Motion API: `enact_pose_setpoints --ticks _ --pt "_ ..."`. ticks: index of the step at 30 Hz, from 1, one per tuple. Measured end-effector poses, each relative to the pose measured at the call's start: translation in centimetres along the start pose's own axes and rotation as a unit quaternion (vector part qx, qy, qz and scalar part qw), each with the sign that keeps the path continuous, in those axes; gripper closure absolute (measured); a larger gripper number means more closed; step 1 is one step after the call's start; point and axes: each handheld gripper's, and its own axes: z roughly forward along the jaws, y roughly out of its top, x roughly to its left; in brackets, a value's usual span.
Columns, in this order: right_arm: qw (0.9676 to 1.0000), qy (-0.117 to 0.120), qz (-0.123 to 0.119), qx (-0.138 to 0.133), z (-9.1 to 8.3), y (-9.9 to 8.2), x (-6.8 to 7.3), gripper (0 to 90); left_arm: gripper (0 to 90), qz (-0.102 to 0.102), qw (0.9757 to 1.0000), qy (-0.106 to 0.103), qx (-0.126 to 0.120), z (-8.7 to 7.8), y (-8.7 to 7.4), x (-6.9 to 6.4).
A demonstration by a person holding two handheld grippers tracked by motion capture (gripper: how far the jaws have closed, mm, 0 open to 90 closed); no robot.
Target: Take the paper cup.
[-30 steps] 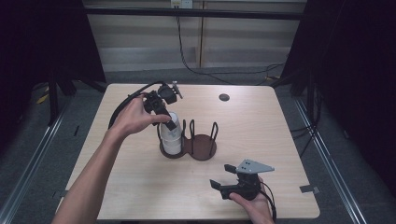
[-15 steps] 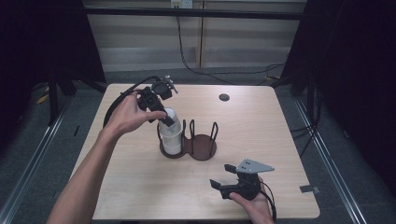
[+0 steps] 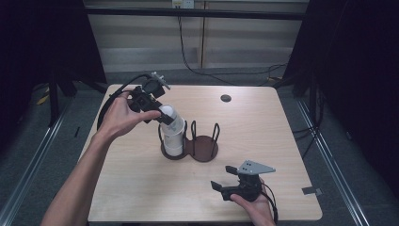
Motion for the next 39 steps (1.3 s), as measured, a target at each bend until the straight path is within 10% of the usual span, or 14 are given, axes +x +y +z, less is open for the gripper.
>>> enact_pose_setpoints --ticks 8,39 --pt "1.0000 0.000 0.003 0.000 0.1 0.0 0.1 17.6 37.5 -0.008 0.9994 0.028 -0.018 -0.9 -1.0 -0.4" --pt "0.9999 0.007 0.014 0.000 0.8 0.1 0.1 17.5 37.4 -0.005 0.9954 0.000 -0.095 -1.7 -7.8 -3.3"
